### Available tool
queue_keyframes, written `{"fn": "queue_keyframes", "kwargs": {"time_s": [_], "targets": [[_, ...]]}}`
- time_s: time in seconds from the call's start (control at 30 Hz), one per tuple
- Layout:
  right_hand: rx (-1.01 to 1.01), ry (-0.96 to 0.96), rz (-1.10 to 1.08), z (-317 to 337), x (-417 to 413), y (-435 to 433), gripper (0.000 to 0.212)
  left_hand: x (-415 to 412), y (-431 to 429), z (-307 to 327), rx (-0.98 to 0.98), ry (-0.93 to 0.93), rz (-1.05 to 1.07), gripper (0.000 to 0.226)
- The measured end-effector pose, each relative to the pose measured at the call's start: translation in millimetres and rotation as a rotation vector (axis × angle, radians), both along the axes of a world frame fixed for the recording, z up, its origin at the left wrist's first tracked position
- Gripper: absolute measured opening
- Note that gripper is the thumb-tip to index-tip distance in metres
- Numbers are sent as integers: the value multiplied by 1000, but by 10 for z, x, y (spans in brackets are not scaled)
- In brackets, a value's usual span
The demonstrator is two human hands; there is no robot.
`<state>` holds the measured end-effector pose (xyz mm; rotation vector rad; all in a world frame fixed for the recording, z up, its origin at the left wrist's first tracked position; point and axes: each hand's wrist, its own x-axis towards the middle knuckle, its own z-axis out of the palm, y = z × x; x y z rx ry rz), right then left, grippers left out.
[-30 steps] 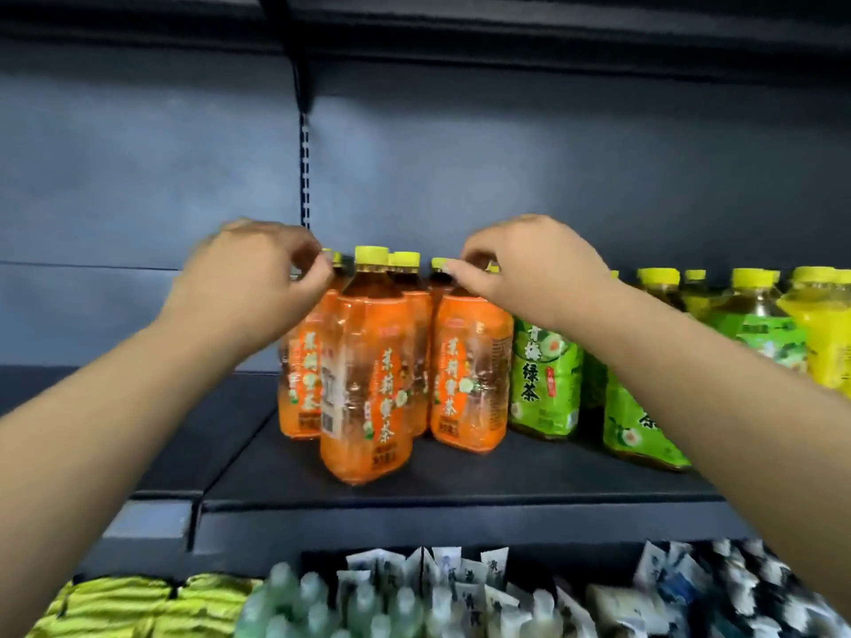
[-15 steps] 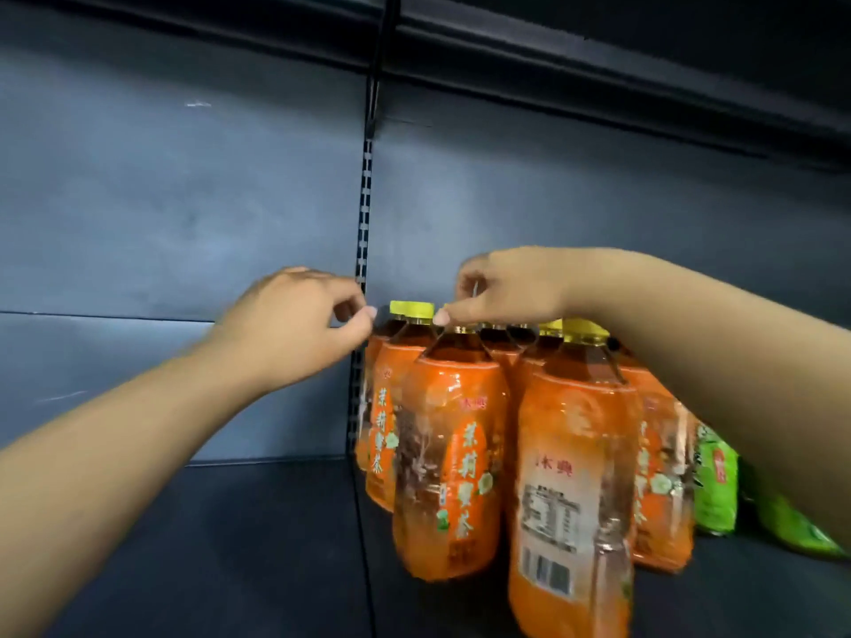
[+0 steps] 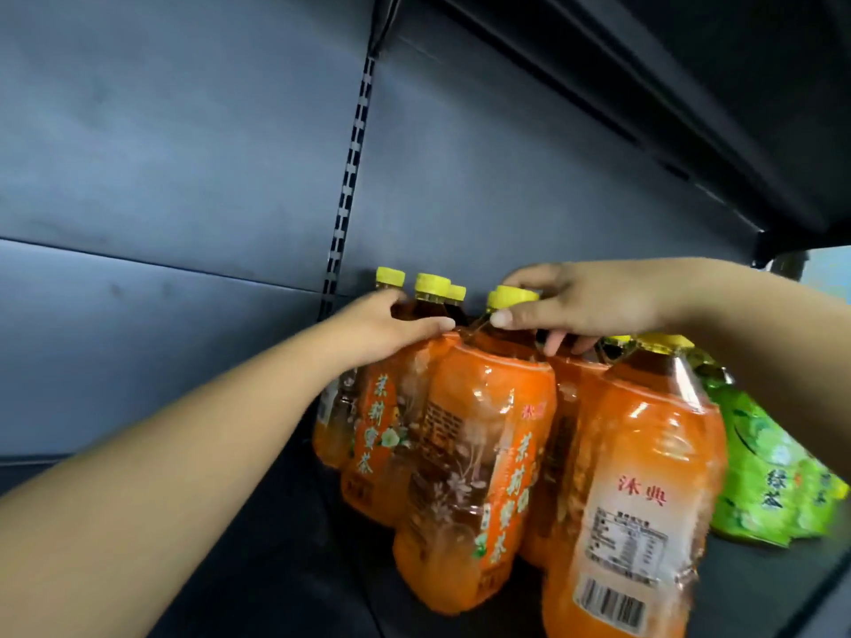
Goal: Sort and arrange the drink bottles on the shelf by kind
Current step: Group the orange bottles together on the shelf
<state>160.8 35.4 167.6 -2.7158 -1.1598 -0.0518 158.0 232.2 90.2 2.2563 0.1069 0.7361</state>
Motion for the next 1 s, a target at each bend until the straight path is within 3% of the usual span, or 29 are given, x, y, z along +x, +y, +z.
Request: {"fn": "queue_keyframes", "kwargs": {"time_s": [0.1,0.23,0.3,0.37,0.47,0.53,0.63,0.73,0.8,0.9,1.0], "targets": [[95,122,39,35,15,-30,19,-62,87,88,67,68,2,72],[120,220,65,74,48,-58,45,-190,82,113,35,146,-90,56],[131,239,59,51,111,-31,36,-208,53,104,140,110,-19,48],[214,234,81,30,205,14,13,-244,7,120,266,47,123,49],[250,181,106,3,298,34,7,-266,31,122,215,184,107,92],[240,167,135,-3,339,41,11,-295,100,86,92,301,-34,99],[265,169,191,6,365,38,32,-317,174,36,-35,249,-131,79],[215,156,245,17,400,50,90,-280,184,-19,17,152,-55,75],[210,157,260,46,438,42,110,-234,133,-73,73,97,24,80],[182,140,276,46,427,32,101,-133,51,-174,126,19,138,82],[121,145,226,-39,346,25,50,-95,24,-220,86,4,132,83]]}}
